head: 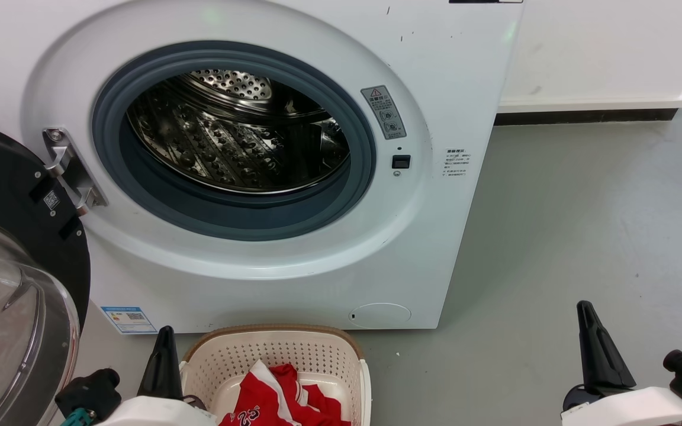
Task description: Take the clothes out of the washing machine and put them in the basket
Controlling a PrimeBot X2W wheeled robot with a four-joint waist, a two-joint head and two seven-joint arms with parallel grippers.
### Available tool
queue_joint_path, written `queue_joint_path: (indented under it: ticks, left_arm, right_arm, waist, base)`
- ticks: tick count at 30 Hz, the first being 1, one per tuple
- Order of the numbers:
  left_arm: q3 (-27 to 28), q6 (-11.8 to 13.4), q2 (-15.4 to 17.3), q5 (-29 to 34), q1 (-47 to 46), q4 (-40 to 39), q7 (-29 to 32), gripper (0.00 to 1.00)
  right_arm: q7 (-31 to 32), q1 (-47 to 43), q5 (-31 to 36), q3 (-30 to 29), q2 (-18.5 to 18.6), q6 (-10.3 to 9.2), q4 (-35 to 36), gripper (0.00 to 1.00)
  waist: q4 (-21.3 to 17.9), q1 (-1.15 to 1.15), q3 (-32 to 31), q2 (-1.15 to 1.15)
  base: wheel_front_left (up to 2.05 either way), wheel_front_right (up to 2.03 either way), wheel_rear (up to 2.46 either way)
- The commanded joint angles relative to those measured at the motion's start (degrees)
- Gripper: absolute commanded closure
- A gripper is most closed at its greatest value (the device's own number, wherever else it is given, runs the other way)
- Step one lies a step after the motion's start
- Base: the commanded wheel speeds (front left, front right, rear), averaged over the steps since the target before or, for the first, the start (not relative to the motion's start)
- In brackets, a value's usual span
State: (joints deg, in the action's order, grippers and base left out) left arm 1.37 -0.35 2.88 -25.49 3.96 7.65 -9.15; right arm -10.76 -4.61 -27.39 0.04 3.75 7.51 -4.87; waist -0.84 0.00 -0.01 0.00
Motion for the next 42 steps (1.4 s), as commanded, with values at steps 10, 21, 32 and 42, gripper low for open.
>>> queue_joint_path:
  ticks: [10,21,32,42]
  left_arm:
    - [0.9,-1.2,0.0,-10.2,-3.0,0.3,2.3,1.0]
    - [1.7,-2.2,0.0,-19.7,-4.3,1.3,4.6,1.0]
    - [2.3,-3.1,0.0,-28.1,-5.4,2.2,6.6,1.0]
    - [2.9,-3.9,0.0,-35.1,-6.4,2.9,8.2,1.0]
  right_arm:
    - [1.9,3.0,-10.7,-0.3,0.8,0.0,-0.8,1.0]
    - [3.9,4.4,-20.4,-0.6,1.1,-0.01,-2.1,1.0]
    - [5.8,5.5,-28.9,-1.1,1.2,-0.01,-3.3,1.0]
    - [7.4,6.6,-35.8,-1.5,1.3,-0.01,-4.3,1.0]
  waist:
    - [0.1,0.0,0.0,0.0]
    - [0.2,0.0,0.0,0.0]
    - [0.3,0.0,0.1,0.0]
    - [0.3,0.0,0.1,0.0]
  base:
    - [0.0,0.0,0.0]
    - [0.0,0.0,0.0]
    - [0.0,0.0,0.0]
    - [0.0,0.0,0.0]
